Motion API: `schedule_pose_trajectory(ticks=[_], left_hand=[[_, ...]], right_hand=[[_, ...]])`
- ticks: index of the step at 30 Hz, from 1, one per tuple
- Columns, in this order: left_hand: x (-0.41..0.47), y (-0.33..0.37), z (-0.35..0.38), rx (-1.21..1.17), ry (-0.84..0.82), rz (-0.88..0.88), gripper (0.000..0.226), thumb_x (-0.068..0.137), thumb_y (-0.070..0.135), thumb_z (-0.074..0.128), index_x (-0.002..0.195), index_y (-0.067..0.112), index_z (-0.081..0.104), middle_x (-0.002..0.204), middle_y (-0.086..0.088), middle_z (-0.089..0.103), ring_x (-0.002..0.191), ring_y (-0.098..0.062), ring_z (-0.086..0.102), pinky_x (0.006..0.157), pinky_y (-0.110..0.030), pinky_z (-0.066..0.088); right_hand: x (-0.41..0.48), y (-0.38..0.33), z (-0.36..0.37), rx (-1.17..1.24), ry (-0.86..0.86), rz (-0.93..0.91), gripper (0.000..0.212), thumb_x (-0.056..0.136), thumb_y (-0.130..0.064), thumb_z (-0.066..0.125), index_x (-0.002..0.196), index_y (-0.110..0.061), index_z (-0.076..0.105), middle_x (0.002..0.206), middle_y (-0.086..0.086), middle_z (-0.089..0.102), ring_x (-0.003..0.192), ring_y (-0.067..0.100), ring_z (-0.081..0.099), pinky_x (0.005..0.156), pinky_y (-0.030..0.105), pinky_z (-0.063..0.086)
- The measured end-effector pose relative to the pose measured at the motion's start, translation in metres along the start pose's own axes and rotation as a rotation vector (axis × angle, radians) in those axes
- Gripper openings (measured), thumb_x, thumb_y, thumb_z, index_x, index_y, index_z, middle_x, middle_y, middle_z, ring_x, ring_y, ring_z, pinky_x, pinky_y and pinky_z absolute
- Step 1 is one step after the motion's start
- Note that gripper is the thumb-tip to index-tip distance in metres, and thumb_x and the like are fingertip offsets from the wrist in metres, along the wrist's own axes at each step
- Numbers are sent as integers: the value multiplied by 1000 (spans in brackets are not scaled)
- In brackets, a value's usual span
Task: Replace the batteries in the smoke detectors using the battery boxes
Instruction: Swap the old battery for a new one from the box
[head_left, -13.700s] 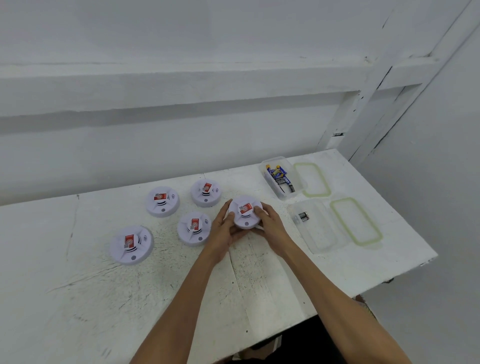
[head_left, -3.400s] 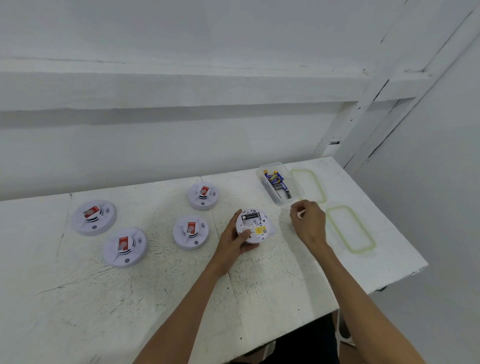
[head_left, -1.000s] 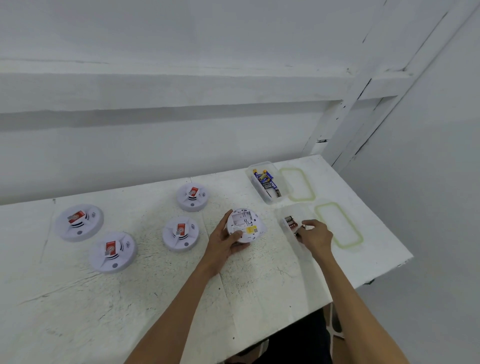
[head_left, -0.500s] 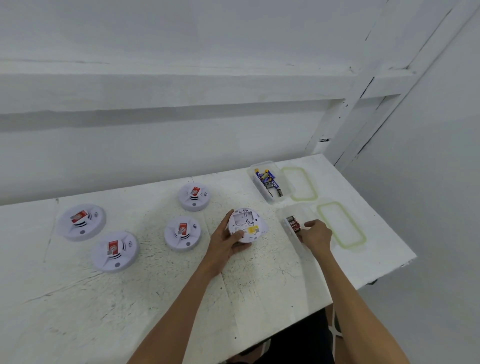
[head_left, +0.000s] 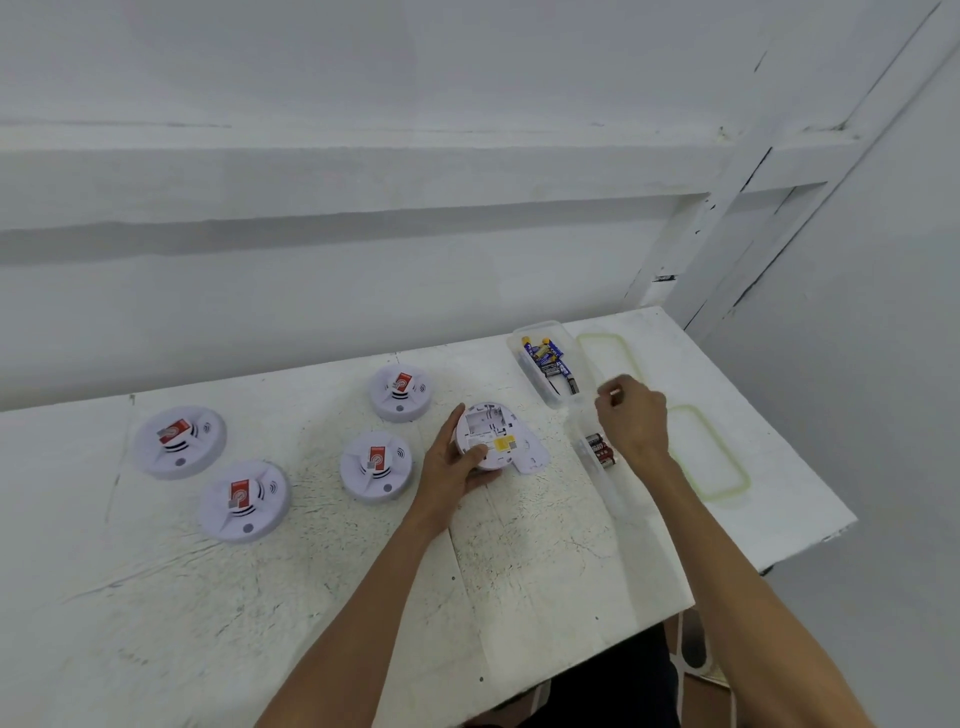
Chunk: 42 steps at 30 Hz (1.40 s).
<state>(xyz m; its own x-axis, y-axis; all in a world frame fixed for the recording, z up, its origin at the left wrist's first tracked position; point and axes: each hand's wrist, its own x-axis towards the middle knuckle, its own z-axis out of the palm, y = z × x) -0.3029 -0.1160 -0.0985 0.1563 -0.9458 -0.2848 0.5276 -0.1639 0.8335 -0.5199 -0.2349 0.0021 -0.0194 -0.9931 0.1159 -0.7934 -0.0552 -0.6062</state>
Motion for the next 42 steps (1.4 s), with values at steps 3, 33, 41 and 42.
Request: schedule_pose_trajectory(ticks=[3, 33, 41, 42], left_hand=[[9, 11, -10, 20, -3, 0, 66, 101, -4, 60, 155, 29, 44, 144, -3, 63, 122, -30, 69, 92, -50, 62], [15, 10, -12, 214, 3, 106, 59, 105, 4, 57, 158, 22, 39, 148, -1, 59, 127, -19, 66, 90, -41, 62], [16, 7, -12, 237, 17, 133, 60, 105, 3, 57, 159, 20, 37, 149, -2, 57, 123, -13, 67, 88, -39, 63], [16, 7, -12, 235, 18, 134, 60, 105, 3, 57, 159, 19, 37, 149, -2, 57, 123, -13, 68, 88, -39, 63]], right_hand=[[27, -9, 14, -8, -101, -128, 19, 90, -3, 55, 92, -10, 73, 84, 5, 72, 67, 15, 60, 65, 28, 51], [106, -9, 68, -452, -517, -196, 4, 90, -18, 58, 92, -20, 60, 89, 6, 65, 77, 24, 53, 66, 25, 37], [102, -10, 65, -197, -373, -23, 15, 82, -15, 70, 89, -15, 57, 92, 15, 65, 65, 21, 55, 50, 26, 41], [102, -10, 64, -145, -303, 2, 15, 82, -14, 69, 90, -15, 57, 92, 19, 66, 63, 24, 56, 50, 26, 41]])
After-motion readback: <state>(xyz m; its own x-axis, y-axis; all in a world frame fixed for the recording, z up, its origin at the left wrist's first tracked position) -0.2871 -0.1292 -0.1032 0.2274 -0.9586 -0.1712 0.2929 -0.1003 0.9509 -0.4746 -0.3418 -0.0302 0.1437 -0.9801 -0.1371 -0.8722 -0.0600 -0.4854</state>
